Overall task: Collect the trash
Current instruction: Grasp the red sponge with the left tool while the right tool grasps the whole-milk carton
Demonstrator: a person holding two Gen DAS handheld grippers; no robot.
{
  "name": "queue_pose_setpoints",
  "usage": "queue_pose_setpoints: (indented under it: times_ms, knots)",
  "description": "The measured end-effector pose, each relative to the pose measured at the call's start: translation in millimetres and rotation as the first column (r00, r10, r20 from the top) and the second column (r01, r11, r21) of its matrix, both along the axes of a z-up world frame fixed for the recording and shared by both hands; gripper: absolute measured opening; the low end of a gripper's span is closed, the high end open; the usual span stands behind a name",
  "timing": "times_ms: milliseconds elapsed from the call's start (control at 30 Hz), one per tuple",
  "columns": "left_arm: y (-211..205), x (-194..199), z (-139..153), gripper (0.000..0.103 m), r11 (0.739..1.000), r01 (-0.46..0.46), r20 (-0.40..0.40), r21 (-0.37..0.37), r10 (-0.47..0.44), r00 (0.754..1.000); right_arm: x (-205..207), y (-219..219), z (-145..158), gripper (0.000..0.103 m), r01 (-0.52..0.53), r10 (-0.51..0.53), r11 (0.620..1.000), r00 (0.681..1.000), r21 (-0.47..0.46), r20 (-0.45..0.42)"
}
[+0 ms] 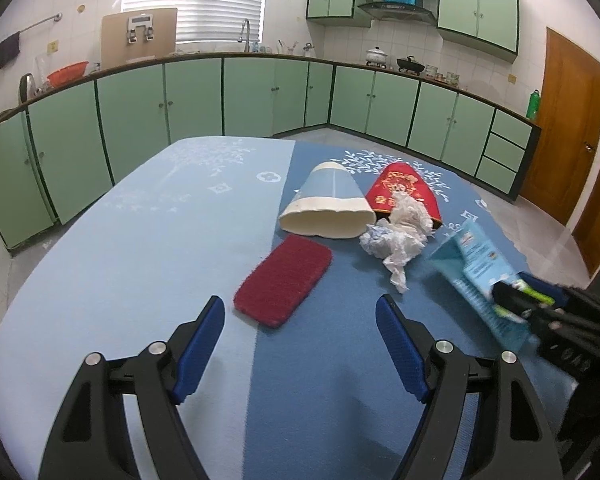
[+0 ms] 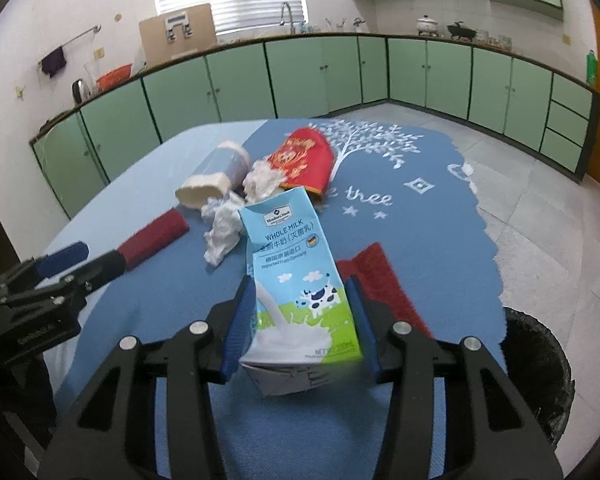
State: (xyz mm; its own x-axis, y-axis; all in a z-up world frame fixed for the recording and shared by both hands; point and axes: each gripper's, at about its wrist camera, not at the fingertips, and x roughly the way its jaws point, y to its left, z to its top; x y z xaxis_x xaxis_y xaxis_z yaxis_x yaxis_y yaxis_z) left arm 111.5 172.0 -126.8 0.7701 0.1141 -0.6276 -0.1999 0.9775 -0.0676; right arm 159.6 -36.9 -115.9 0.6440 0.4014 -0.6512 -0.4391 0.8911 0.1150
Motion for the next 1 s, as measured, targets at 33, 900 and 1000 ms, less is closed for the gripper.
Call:
queue_pose_setpoints:
  times_ms: [33, 900, 1000]
  knots:
    - [1.8, 1.7, -0.2, 0.076, 1.0, -0.003, -0.002, -0.001, 0.003, 1.0, 0.8, -2.4, 2.8, 0.045, 0.009, -0.009, 1.0, 1.0, 0.006, 0.004]
    - [23.1, 49.9, -25.0, 0.052, 0.998, -0.028, -0.133, -0.063, 0.019, 0.991, 15.2, 11.5, -7.4, 0.045, 0.001, -0.002, 1.0, 1.0, -0.011, -0.026]
    - [20.4, 38.7, -19.6, 0.051, 0.997, -0.033, -0.101, -0.064, 0.027, 0.995, 13.6, 11.1, -6.4, 0.045, 0.004, -0.005, 1.0, 1.0, -0.01, -0.023]
